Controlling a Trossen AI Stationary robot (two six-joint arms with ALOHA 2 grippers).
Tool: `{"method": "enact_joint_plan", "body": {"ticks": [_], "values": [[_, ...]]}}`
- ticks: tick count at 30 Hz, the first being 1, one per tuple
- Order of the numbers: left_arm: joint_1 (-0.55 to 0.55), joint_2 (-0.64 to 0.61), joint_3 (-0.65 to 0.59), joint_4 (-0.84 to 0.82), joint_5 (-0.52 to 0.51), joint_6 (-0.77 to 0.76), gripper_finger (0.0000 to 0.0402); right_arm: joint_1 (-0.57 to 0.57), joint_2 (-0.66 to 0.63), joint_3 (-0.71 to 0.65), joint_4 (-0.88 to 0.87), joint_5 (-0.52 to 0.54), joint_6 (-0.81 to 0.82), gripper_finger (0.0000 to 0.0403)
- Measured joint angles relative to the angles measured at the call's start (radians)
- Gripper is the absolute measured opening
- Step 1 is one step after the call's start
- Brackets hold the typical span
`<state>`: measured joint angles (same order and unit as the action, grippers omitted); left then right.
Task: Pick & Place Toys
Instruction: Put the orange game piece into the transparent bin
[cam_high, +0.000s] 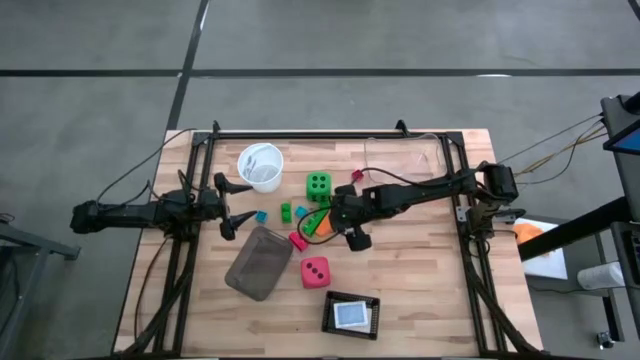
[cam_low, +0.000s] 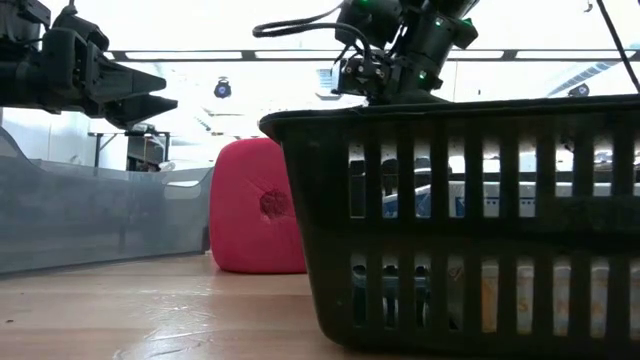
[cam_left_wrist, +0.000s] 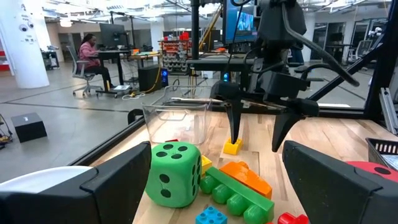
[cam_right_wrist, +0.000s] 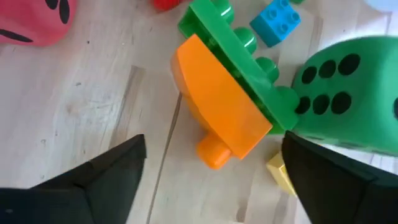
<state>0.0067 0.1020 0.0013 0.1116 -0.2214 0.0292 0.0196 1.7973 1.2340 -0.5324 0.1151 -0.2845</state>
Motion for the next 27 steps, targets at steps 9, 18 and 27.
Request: {"method": "enact_joint_plan", "body": {"ticks": [9, 18, 27], "values": [[0.000, 0.000, 0.000, 0.003, 0.000, 0.005, 0.0362, 0.000, 0.038, 0.012, 0.047, 0.000, -0.087, 0.0398], [0.000, 0.000, 0.000, 0.003, 0.000, 0.006, 0.0362, 0.000, 0.173, 0.132, 0.014, -0.003, -0.167, 0.0398], [0.000, 0.000, 0.000, -0.001, 0.000, 0.007, 0.0362, -0.001, 0.259, 0.221, -0.114, -0.007, -0.204, 0.0398]]}}
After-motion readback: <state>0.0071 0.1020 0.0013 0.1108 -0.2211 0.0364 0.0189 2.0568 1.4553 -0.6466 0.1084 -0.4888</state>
